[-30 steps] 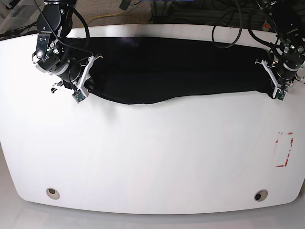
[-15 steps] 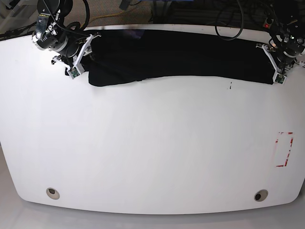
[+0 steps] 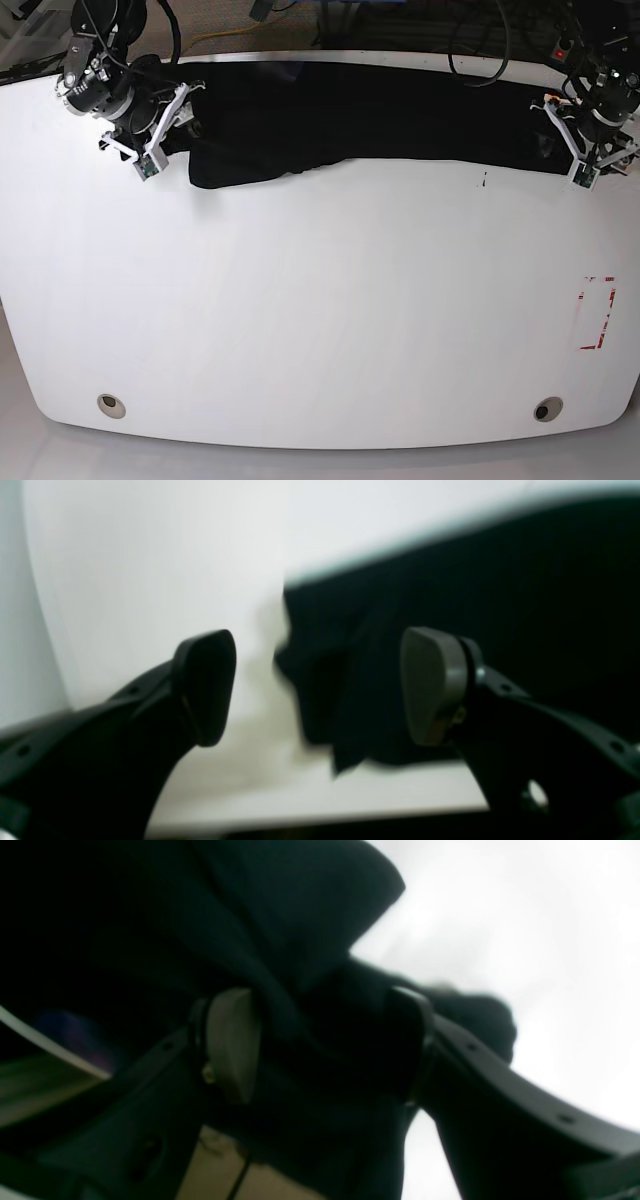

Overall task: Fold the T-shirt properly
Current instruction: 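Regrasp the folded shirt with the right gripper and straighten it, then pull the folded strip taut with both grippers and lay it flat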

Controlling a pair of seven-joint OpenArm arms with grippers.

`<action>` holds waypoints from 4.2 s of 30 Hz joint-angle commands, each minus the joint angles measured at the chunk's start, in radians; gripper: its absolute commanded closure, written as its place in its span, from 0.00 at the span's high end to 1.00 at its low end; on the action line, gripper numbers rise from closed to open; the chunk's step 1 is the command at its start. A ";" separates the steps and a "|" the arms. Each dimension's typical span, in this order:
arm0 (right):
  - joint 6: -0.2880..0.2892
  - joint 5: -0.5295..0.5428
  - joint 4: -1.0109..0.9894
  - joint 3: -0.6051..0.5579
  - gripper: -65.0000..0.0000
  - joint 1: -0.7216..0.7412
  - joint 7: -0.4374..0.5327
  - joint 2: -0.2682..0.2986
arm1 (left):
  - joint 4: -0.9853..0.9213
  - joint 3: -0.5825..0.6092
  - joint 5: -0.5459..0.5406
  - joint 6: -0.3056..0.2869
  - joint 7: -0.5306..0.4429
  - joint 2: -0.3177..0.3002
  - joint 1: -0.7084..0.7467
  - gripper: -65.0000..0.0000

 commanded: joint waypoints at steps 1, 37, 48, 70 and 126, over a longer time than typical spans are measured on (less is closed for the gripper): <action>0.001 0.056 0.013 0.019 0.58 0.047 -0.012 0.024 | 0.020 -0.005 -0.035 0.002 -0.008 -0.029 -0.002 0.72; -0.063 0.355 -0.736 0.111 0.58 0.515 -0.153 0.023 | -0.362 0.090 0.086 0.002 -0.074 -0.034 -0.070 0.56; -0.068 0.355 -0.739 -0.018 0.52 0.523 -0.100 0.000 | -0.362 0.090 0.086 0.002 -0.074 -0.034 -0.070 0.56; 0.001 0.387 -0.459 -0.117 0.00 0.416 -0.021 0.069 | -0.372 0.087 0.088 0.002 -0.074 -0.034 -0.065 0.56; 0.001 0.638 -0.094 0.156 0.62 -0.164 -0.061 0.143 | -0.372 0.088 0.169 0.002 -0.072 -0.029 -0.071 0.56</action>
